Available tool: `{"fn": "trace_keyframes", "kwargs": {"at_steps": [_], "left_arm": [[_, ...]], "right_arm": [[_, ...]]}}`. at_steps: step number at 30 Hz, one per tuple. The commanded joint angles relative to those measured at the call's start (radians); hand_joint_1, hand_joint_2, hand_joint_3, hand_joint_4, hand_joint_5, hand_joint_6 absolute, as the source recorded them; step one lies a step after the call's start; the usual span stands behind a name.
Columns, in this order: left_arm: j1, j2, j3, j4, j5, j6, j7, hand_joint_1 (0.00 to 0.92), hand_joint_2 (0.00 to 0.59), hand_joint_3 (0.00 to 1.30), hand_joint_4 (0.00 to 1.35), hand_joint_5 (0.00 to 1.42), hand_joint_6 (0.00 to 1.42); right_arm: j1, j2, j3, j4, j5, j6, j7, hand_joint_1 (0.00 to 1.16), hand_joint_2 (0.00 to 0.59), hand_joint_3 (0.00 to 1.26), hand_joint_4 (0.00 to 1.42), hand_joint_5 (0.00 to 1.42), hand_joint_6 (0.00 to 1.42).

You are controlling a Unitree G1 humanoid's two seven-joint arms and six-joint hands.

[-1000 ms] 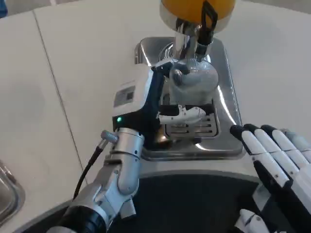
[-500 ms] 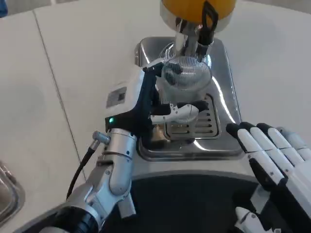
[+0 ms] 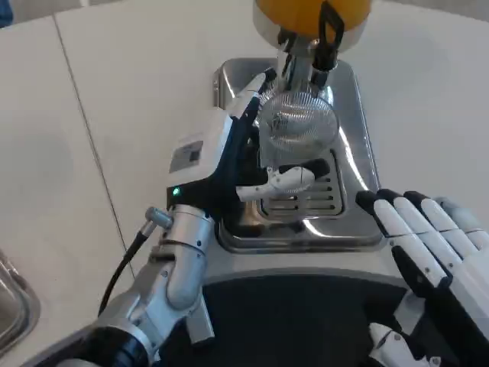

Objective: Grasp the cup under the faucet to collect the drink, then remove the cup.

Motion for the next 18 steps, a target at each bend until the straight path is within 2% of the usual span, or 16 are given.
{"fn": "trace_keyframes", "kwargs": {"at_steps": [1, 6, 11, 18], "left_arm": [[0.034, 0.040, -0.001, -0.056, -0.002, -0.013, -0.056, 0.172, 0.000, 0.00, 0.00, 0.30, 0.33], [0.074, 0.136, 0.029, -0.180, -0.017, -0.021, -0.151, 0.131, 0.000, 0.00, 0.00, 0.23, 0.26], [0.126, 0.195, 0.060, -0.261, -0.012, 0.001, -0.197, 0.106, 0.000, 0.00, 0.00, 0.21, 0.24], [0.282, 0.322, 0.123, -0.457, 0.028, 0.059, -0.215, 0.057, 0.000, 0.00, 0.00, 0.18, 0.21]], "right_arm": [[-0.002, -0.005, 0.005, -0.001, 0.003, 0.012, 0.011, 0.09, 0.567, 0.00, 0.00, 0.00, 0.00], [-0.027, -0.002, 0.020, 0.018, -0.001, 0.020, 0.005, 0.09, 0.564, 0.00, 0.00, 0.00, 0.00], [-0.059, 0.013, 0.066, 0.050, -0.021, 0.023, -0.014, 0.10, 0.562, 0.00, 0.00, 0.00, 0.00], [-0.068, 0.049, 0.093, 0.063, -0.004, 0.040, -0.043, 0.10, 0.561, 0.00, 0.00, 0.00, 0.00]]}}
